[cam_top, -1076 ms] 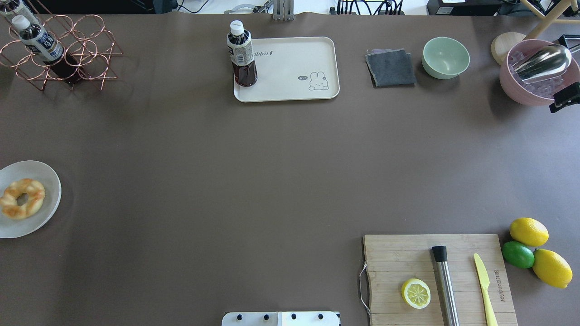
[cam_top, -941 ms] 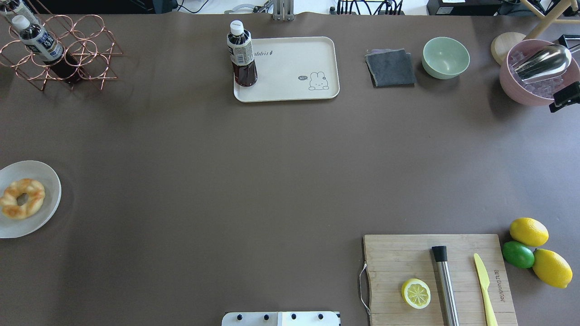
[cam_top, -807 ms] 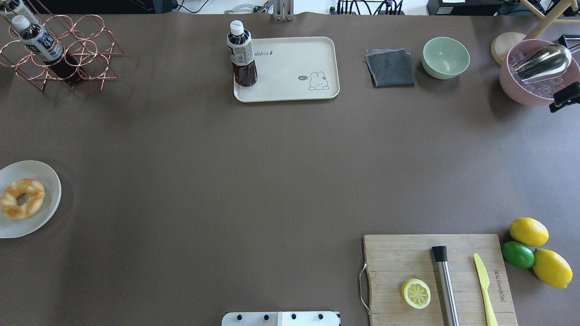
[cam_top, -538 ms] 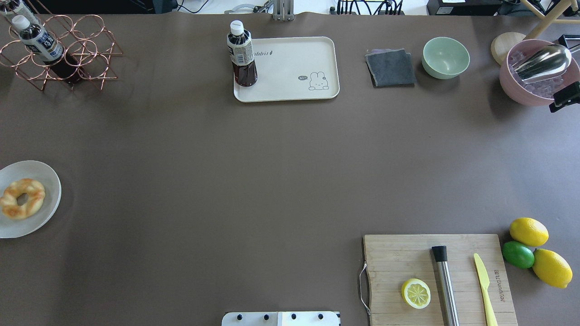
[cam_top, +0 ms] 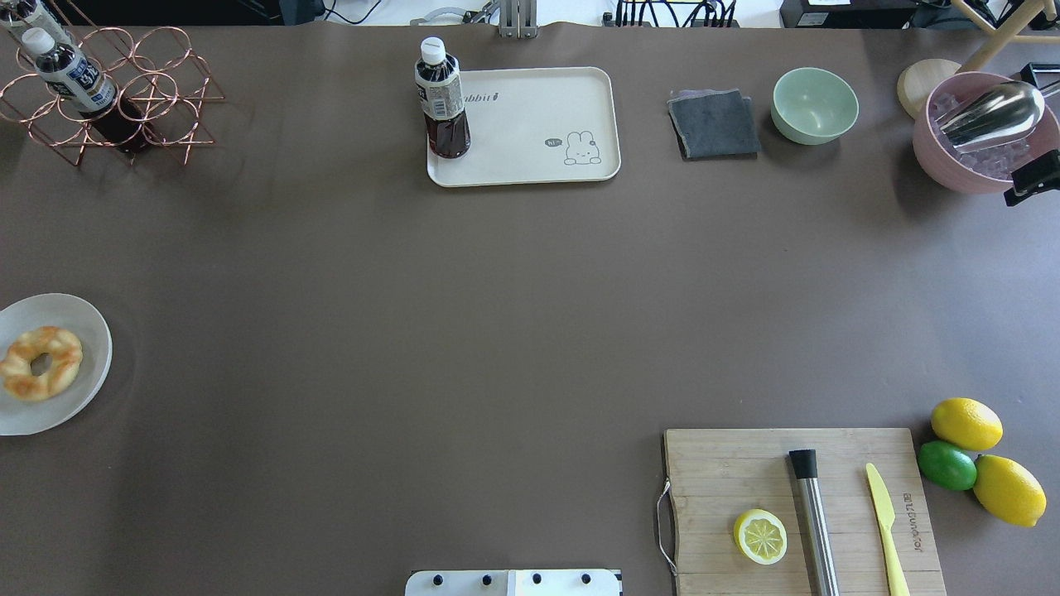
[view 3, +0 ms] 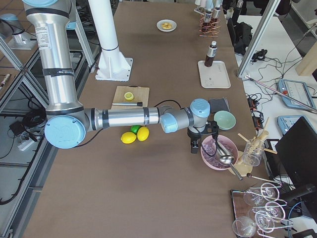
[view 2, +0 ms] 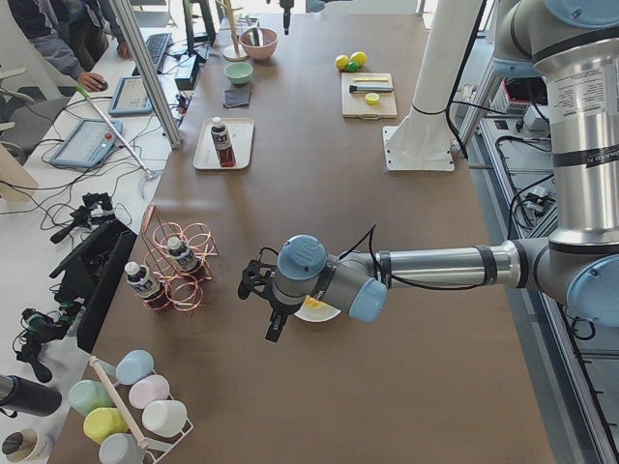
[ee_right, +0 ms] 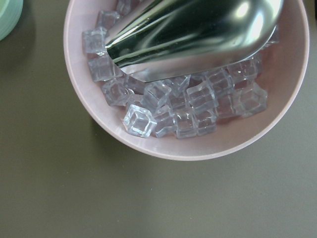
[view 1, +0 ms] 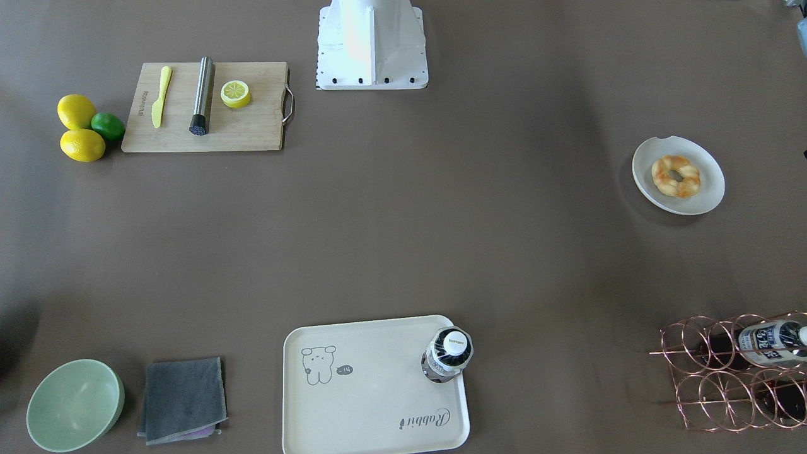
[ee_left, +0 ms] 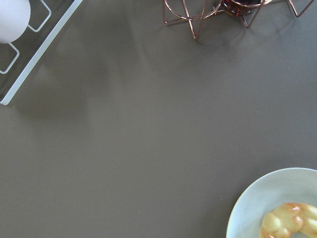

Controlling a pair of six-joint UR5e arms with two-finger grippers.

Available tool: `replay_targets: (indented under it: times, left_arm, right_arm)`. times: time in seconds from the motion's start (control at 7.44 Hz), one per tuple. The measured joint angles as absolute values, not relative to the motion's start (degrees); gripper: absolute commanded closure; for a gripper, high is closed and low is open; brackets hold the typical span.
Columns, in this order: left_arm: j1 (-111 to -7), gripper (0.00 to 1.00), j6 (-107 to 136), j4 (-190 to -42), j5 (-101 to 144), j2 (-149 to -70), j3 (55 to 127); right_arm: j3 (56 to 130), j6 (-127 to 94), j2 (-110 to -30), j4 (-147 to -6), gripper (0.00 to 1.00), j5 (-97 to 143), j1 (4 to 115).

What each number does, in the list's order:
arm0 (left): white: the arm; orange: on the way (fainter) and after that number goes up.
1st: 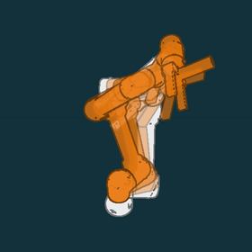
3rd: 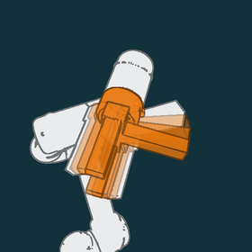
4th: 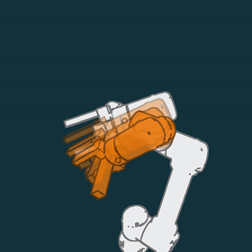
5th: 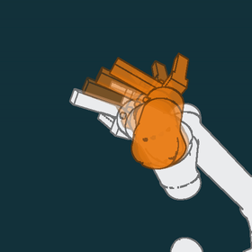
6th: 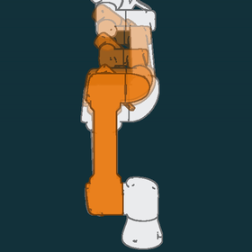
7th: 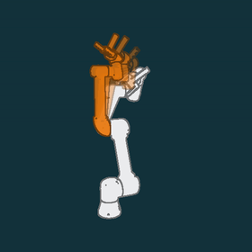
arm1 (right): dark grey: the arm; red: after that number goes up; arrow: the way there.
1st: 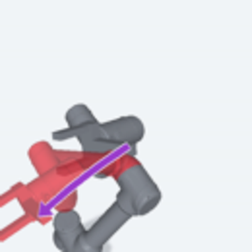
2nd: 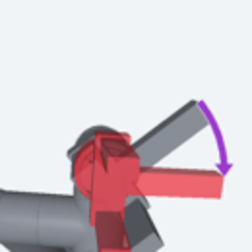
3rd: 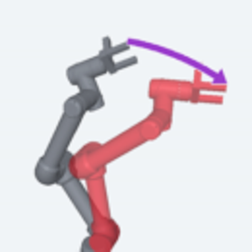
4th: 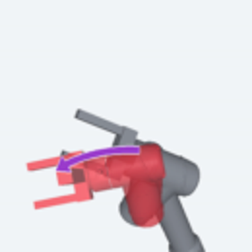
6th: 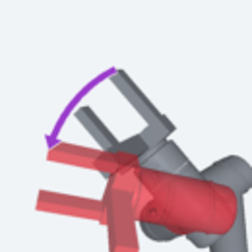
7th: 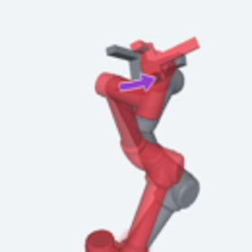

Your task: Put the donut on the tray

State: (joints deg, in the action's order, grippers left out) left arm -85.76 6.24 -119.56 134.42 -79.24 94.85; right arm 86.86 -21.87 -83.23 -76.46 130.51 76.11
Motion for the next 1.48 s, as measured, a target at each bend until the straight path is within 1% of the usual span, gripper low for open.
replay_targets:
  times: [0.67, 1.08, 1.21, 1.48]
  left_arm:
    - [-85.3, 0.03, 8.3, -119.6, 135.0, -78.2, 95.0]
    - [-80.8, 0.04, 16.0, -120.0, 135.1, -78.3, 94.8]
    - [-78.8, 0.09, 18.7, -121.1, 135.0, -78.5, 93.8]
    - [-76.3, 0.18, 23.5, -127.8, 134.8, -78.9, 89.3]
  right_arm:
    - [86.8, -21.9, -83.8, -76.5, 0.00, 130.5, 76.1]
    - [88.2, -22.2, -83.9, -76.5, 0.00, 131.8, 75.8]
    - [88.5, -22.2, -84.0, -76.5, 0.00, 133.5, 75.7]
    - [89.0, -22.2, -84.0, -76.4, 0.00, 136.0, 75.3]
